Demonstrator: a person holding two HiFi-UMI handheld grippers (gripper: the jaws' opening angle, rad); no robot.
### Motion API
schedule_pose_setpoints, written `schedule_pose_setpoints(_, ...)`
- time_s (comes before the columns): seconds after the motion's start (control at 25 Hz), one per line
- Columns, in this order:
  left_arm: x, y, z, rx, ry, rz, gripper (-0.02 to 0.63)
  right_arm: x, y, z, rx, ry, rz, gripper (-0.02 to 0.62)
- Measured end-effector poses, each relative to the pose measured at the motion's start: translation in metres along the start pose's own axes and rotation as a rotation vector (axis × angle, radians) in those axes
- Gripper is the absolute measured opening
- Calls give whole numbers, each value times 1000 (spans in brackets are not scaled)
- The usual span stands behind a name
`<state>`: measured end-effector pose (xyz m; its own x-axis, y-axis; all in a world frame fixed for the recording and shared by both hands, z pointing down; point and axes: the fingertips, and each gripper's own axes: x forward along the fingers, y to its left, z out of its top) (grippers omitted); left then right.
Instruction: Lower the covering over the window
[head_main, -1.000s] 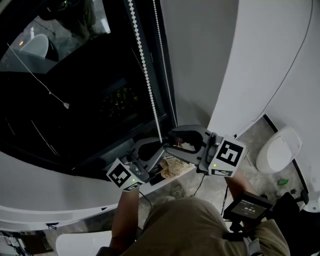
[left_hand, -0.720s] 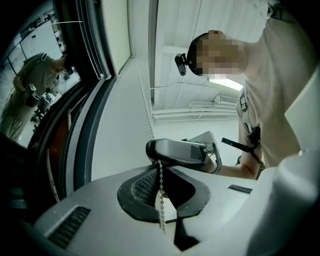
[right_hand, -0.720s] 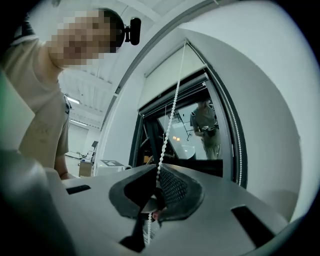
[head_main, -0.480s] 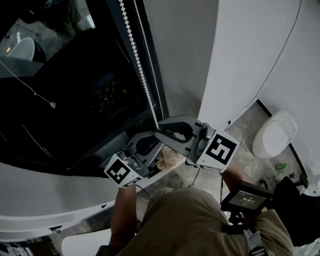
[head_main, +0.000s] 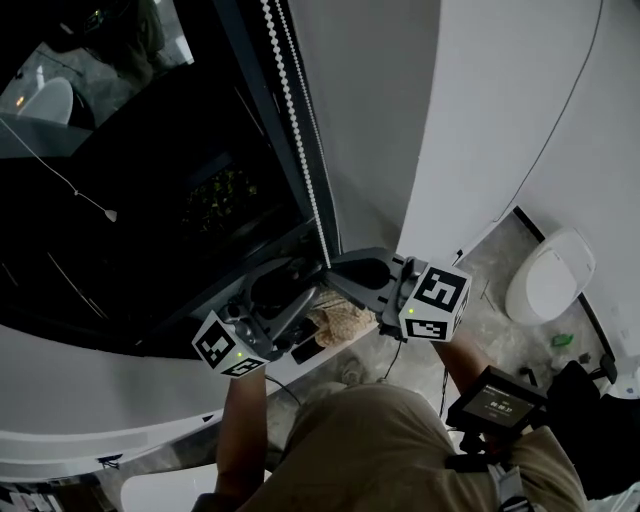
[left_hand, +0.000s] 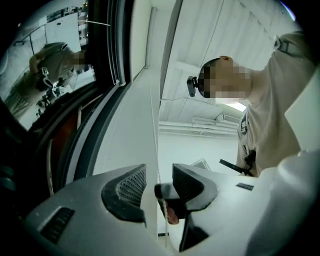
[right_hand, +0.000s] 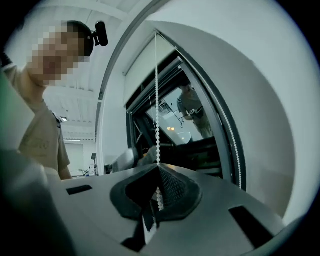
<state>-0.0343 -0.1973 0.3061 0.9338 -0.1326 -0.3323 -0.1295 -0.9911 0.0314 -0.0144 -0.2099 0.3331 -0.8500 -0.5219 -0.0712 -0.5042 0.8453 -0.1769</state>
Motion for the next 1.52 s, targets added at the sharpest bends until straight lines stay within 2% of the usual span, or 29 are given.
schedule_pose_setpoints(0.12, 24, 1, 21, 53, -8, 9, 156, 3, 7, -3, -8, 3, 18, 6)
schedule_pose_setpoints(0.2, 38, 4, 20, 87, 46, 34, 155, 5, 11, -2, -6, 2, 30, 6)
schedule_pose_setpoints(0.28, 44, 3, 16, 100, 88, 37, 34, 6, 15, -1, -23, 2, 39, 6)
schedule_pose_setpoints(0.4, 36, 3, 17, 70, 46, 40, 25, 1, 25, -5, -127, 40, 95, 10)
schedule_pose_setpoints(0.48, 26, 8, 15, 71, 33, 66, 25, -5, 33, -5, -127, 48, 162, 109)
schedule_pose_setpoints(0.56, 22, 8, 0, 84, 75, 74, 23, -11, 32, 8, -100, -3, 170, 144)
schedule_pose_setpoints(0.76, 29, -16, -46, 39, 163, 10, 24, -14, 14, 46, -99, -138, 50, 141)
schedule_pose_setpoints(0.8, 30, -20, -49, 33, 164, 3, 23, -13, 14, 49, -107, -145, 41, 126)
schedule_pose_setpoints(0.88, 30, -24, -50, 36, 164, 2, 24, -12, 16, 50, -132, -143, 25, 38)
schedule_pose_setpoints(0.92, 29, -25, -49, 51, 171, 1, 25, -11, 17, 50, -146, -139, 15, 15)
schedule_pose_setpoints(1.0, 22, -25, -47, 91, 189, -17, 25, -11, 17, 49, -165, -133, -8, 9)
schedule_pose_setpoints(1.04, 16, -24, -44, 96, 179, -31, 27, -10, 15, 48, -160, -131, -13, 9)
schedule_pose_setpoints(1.12, 5, -16, -23, 64, 97, -40, 148, -8, 13, 37, -118, -111, 4, 8)
schedule_pose_setpoints(1.2, 3, -6, 7, 51, 14, -24, 152, 0, 15, 13, -78, -54, 35, 8)
schedule_pose_setpoints(1.24, 7, -3, 18, 64, -2, -15, 152, 3, 16, 1, -57, -31, 51, 8)
schedule_pose_setpoints(1.36, 30, 0, 32, 121, 24, 4, 152, 5, 20, -11, -37, -15, 69, 8)
schedule_pose_setpoints(1.44, 37, 0, 32, 134, 42, 7, 36, 5, 20, -10, -62, -5, 66, 8)
schedule_pose_setpoints(1.52, 36, -1, 31, 123, 32, 13, 21, 4, 21, -11, -93, 16, 80, 9)
